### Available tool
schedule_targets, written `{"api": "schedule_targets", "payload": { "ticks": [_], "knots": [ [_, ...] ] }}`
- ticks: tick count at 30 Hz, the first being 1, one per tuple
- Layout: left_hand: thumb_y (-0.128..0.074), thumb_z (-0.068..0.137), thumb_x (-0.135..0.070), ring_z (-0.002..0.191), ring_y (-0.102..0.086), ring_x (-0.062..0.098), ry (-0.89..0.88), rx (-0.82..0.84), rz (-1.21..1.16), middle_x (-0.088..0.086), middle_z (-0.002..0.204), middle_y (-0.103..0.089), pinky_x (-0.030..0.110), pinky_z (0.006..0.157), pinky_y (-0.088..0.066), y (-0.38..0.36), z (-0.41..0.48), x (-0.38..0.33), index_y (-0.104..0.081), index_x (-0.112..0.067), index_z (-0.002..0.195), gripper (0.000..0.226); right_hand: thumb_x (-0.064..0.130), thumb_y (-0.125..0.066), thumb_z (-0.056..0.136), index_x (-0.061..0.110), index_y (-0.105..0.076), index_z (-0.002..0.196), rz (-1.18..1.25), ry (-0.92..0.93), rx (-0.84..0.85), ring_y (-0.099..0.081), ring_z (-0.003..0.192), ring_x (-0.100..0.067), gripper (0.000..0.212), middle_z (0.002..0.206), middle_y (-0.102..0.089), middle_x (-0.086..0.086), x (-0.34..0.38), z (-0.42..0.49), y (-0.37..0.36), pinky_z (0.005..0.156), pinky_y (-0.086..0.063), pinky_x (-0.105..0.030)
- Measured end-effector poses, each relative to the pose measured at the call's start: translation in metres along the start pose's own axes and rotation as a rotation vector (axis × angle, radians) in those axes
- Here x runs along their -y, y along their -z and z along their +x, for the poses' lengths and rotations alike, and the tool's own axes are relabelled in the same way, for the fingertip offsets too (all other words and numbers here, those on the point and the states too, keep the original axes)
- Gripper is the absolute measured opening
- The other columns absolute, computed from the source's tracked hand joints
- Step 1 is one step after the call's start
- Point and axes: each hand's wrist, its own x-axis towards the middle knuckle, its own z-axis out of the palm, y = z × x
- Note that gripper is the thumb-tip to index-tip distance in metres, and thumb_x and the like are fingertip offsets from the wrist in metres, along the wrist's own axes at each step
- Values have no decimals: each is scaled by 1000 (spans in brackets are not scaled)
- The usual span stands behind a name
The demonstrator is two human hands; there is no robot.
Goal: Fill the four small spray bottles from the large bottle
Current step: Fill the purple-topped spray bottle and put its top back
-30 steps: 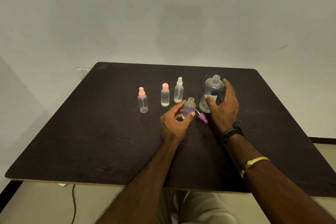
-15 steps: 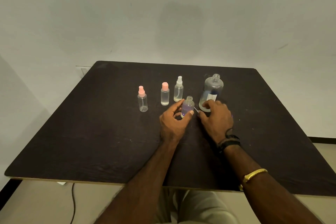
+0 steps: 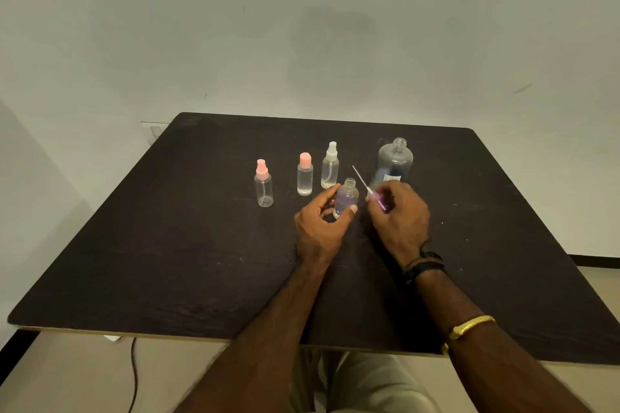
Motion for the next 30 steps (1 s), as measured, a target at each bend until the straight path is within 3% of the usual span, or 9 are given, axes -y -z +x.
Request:
{"api": "schedule_targets", "payload": {
  "ticks": [4,9,17,22,30],
  "knots": [
    [-84,82,-24,110,-67,1,-10,-12,1,-2,124,-72,21,94,-56,-1,0,1,-65,-14,134,56,16,-72,90,15,-69,106,186,83,-205,-59,88,-6,16,100,-64,1,9,8,8,78,-53,-22],
    [-84,82,-24,112,-67,3,2,-2,-6,-2,126,-71,22,96,-56,-1,1,2,-64,-15,135,58,10,-68,92,4,-72,102,264,158,-336,-63,86,-12,13,97,-67,-7,19,17,20,77,-50,-18],
    [-83,83,-24,106,-65,-6,-2,-14,21,-2,125,-71,15,92,-54,0,1,1,-63,-15,135,57,8,-67,92,3,-71,98,248,187,-296,-60,83,-13,9,94,-66,-7,18,15,21,75,-46,-14],
    [-84,83,-22,103,-62,-17,-3,-12,31,-4,124,-71,9,90,-51,0,0,2,-64,-14,135,56,14,-64,92,5,-68,97,243,205,-263,-54,85,-4,11,94,-63,-3,20,14,19,78,-43,-8],
    [-84,83,-24,110,-65,-2,-29,1,22,-1,126,-71,12,93,-51,0,0,1,-63,-12,135,57,17,-73,93,8,-65,120,298,214,-130,-67,98,-9,29,112,-69,0,29,21,15,87,-55,-19]
  ]
}}
